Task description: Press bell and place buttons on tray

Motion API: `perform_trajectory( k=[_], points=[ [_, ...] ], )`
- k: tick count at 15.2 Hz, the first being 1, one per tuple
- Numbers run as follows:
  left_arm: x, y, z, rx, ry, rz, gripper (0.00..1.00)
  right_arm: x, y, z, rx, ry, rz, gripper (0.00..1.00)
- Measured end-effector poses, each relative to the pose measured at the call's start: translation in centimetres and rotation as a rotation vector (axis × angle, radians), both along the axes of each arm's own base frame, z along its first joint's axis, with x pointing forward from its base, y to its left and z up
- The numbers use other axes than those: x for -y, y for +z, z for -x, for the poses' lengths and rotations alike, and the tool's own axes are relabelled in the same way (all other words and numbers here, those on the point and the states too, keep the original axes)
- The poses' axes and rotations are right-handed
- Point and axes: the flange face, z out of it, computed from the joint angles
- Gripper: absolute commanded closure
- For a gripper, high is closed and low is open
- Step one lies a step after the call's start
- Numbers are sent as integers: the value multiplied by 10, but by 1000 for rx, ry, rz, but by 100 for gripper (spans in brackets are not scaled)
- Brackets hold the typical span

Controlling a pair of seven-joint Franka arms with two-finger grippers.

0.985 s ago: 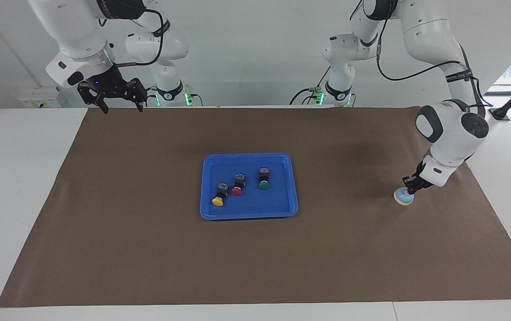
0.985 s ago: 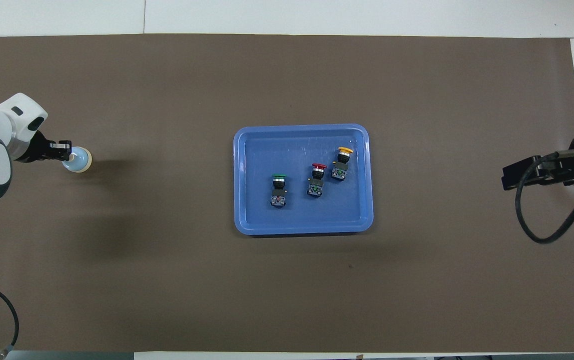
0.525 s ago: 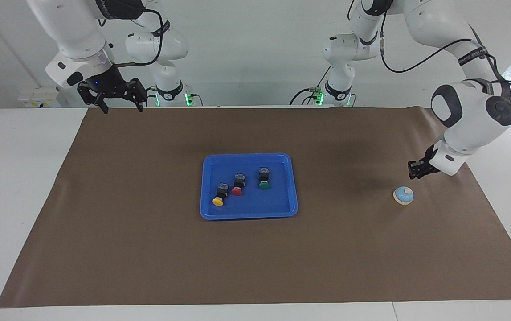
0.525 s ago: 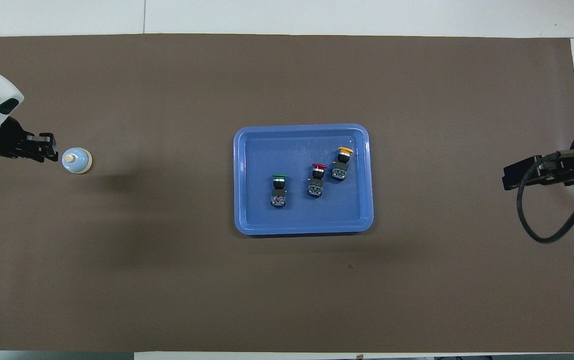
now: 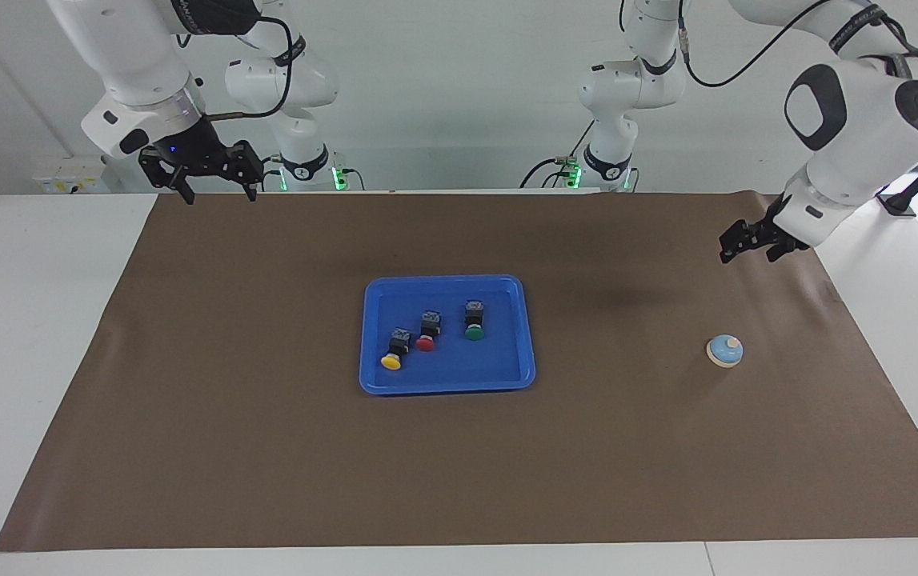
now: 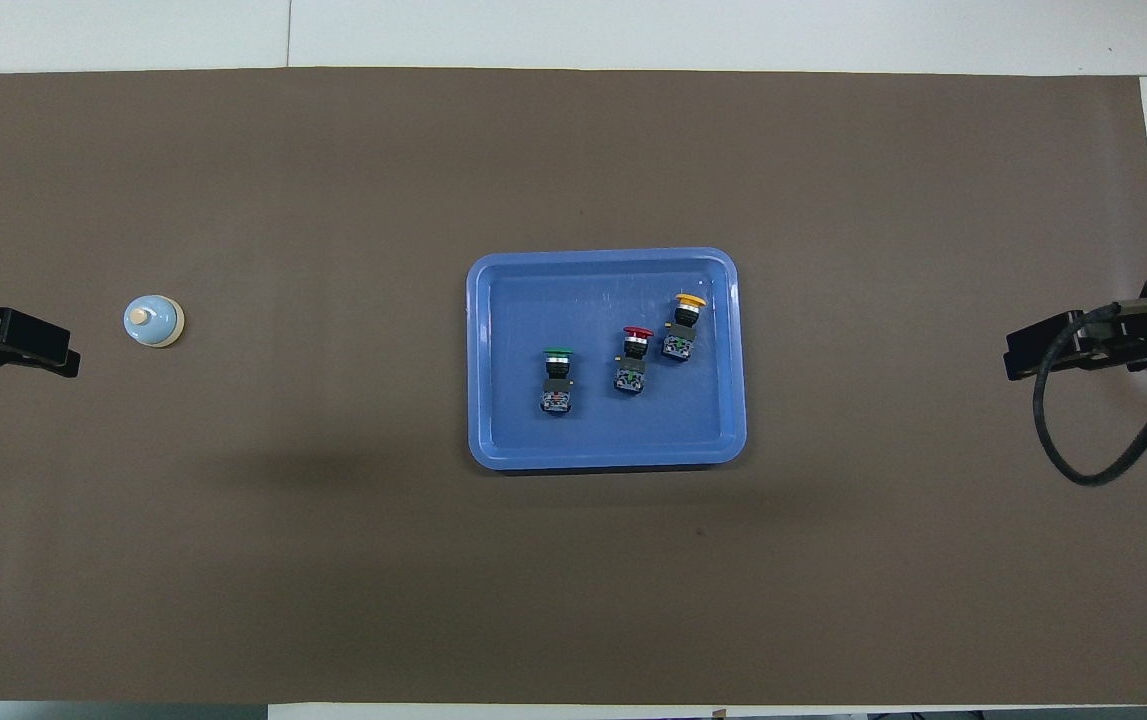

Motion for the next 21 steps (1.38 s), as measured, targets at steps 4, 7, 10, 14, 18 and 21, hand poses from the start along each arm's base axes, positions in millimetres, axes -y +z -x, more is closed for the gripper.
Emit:
perform_trajectory(
  k=[4, 7, 10, 14, 18, 21],
  points=[
    [5, -2, 3, -11, -4, 0, 0, 0, 0, 0, 0, 0, 0, 0],
    [7, -4, 3, -16, -7, 0, 0, 0, 0, 0, 0, 0, 0, 0],
    [9, -4, 3, -15, -10, -1, 0, 0, 0, 0, 0, 0, 0, 0],
    [6, -1, 3, -9, -4, -1, 0, 0, 0, 0, 0, 0, 0, 0],
    [9, 10, 1, 15, -9, -1, 0, 0, 0, 0, 0, 0, 0, 0],
    [13, 26, -2, 50, -17, -2, 0, 0, 0, 0, 0, 0, 0, 0]
  ],
)
